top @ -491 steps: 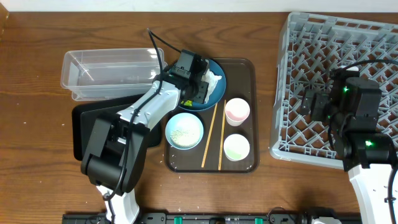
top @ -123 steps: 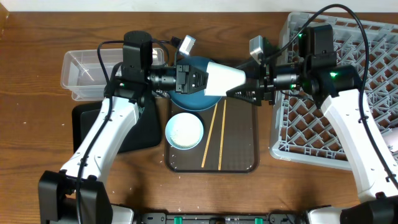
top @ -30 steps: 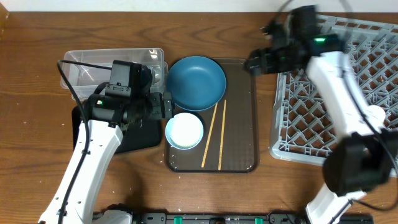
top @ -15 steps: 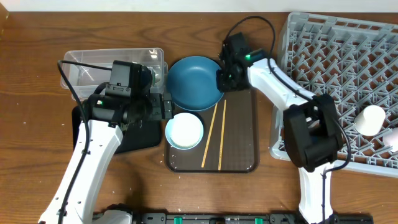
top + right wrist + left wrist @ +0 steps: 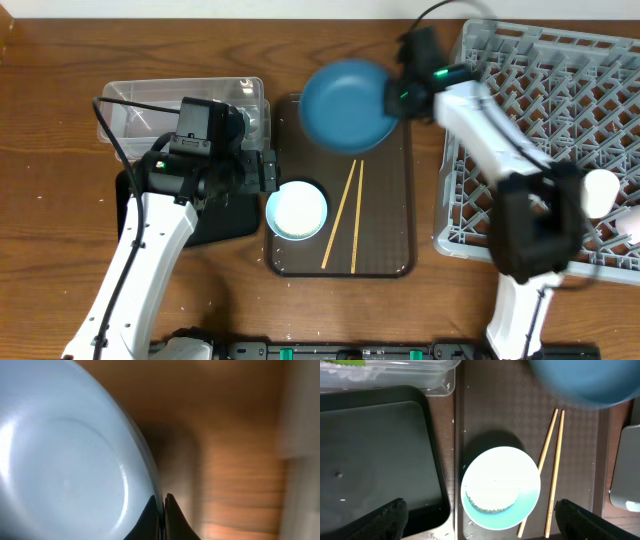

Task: Sort waste into correct bins and load items into the dishwasher rack
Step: 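Reach the right gripper to the blue plate and grasp its rim, then carry the blue plate with the right gripper into the dish rack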

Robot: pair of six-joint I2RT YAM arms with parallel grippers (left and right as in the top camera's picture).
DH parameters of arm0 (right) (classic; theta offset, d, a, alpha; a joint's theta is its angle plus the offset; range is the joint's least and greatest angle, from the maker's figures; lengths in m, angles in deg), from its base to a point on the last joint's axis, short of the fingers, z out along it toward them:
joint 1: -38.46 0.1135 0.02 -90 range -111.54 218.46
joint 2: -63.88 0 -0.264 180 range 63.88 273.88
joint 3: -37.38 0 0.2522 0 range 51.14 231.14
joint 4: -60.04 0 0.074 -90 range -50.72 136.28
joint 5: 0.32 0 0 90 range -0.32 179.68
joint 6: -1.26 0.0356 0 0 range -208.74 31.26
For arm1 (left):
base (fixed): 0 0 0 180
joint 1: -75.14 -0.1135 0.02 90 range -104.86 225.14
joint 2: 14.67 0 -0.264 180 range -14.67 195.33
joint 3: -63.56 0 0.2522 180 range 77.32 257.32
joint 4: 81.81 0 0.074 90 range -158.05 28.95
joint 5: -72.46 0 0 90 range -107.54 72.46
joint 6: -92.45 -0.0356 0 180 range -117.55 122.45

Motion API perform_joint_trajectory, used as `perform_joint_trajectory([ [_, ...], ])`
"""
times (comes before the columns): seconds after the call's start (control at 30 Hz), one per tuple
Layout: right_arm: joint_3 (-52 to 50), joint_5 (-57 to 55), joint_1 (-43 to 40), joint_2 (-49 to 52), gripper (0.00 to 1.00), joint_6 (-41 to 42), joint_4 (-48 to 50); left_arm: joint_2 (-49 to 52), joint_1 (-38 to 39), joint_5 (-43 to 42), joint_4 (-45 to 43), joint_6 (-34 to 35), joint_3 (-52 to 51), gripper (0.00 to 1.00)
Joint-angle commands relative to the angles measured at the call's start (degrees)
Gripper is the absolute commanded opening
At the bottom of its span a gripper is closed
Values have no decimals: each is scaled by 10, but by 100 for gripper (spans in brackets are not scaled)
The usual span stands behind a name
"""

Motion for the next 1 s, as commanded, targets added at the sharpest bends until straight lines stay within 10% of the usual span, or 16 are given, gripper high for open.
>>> perform_joint_trajectory([
  [0.0, 31, -62, -47, -104, 1, -76, -1, 0, -2, 6, 2, -8, 3, 96],
  [0.43, 31, -530, -196, -184, 1, -295, 91, 0, -2, 6, -7, -8, 3, 96],
  [0.97, 31, -664, -333, -78, 1, -435, 288, 0, -2, 5, -7, -5, 3, 96],
])
